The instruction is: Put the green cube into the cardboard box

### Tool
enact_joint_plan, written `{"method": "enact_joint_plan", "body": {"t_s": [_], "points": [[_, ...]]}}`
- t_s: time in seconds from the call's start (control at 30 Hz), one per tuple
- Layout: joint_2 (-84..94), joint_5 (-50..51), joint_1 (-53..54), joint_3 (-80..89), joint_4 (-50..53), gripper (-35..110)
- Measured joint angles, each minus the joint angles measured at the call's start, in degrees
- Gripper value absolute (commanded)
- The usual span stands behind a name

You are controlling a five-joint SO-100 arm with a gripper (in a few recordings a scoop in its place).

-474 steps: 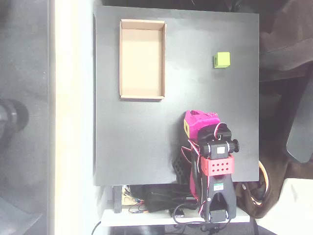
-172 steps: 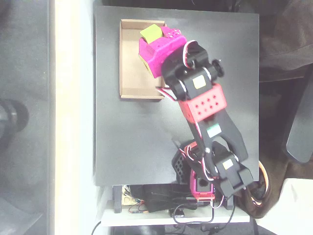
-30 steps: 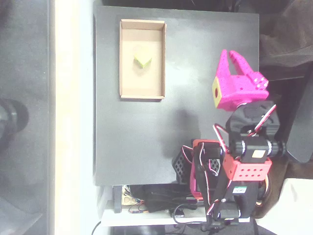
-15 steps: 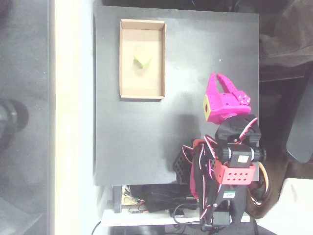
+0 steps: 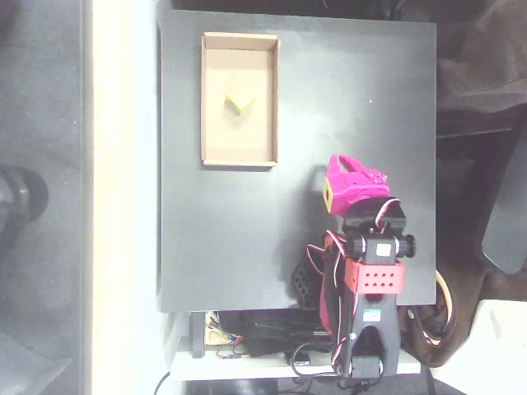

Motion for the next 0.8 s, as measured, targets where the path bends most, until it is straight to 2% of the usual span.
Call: {"method": "enact_joint_plan", "body": {"t_s": [0.4, 0.67, 0.8], "points": [[5.4, 0.0, 0.0, 7.9, 0.5, 2], [7.9, 0.4, 0.0, 7.9, 13.7, 2], [8.5, 0.4, 0.0, 7.7, 15.7, 2]]}}
